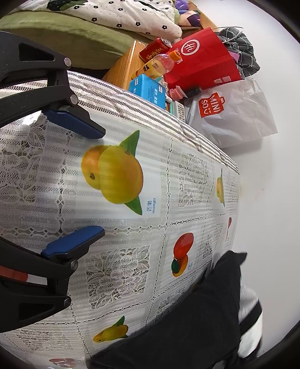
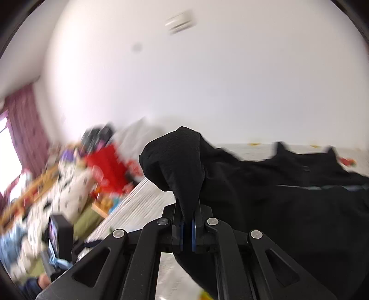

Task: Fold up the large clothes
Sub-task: 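Lift the folded bundle with the right tool and carry it across the bed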

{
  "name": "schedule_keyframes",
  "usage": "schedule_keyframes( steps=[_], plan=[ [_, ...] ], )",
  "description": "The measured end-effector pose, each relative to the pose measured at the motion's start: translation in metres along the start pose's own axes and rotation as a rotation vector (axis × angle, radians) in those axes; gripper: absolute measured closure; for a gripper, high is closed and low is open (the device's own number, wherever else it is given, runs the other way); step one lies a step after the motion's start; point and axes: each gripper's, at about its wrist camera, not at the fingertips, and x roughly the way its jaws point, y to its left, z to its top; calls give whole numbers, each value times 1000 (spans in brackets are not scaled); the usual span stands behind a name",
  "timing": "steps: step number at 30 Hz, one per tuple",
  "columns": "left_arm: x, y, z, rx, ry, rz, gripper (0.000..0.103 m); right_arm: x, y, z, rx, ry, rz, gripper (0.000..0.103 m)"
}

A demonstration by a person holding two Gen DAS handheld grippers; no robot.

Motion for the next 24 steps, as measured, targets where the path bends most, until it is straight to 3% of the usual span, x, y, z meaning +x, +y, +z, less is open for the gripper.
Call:
schedule_keyframes(
  steps=[3,6,12,16,20,24],
  plan=[
    [0,0,0,2,-1,2,27,-30,-48,2,107,-44,-77,99],
    [-2,-3,1,12,-9,-14,29,-45,-82,-6,155,-35,-185,98],
    [-20,-25,6,39,-40,-62,29,-50,-126,-43,184,98,-330,93],
    [-36,-57,11,81,-68,-121,29,-55,-133,-62,148,145,-376,90],
    [-49,-98,15,155,-75,-211,29,-64,-131,-60,60,133,-445,80],
    [-57,-136,17,188,-65,-313,29,-78,-144,-61,29,127,-467,55]
  ],
)
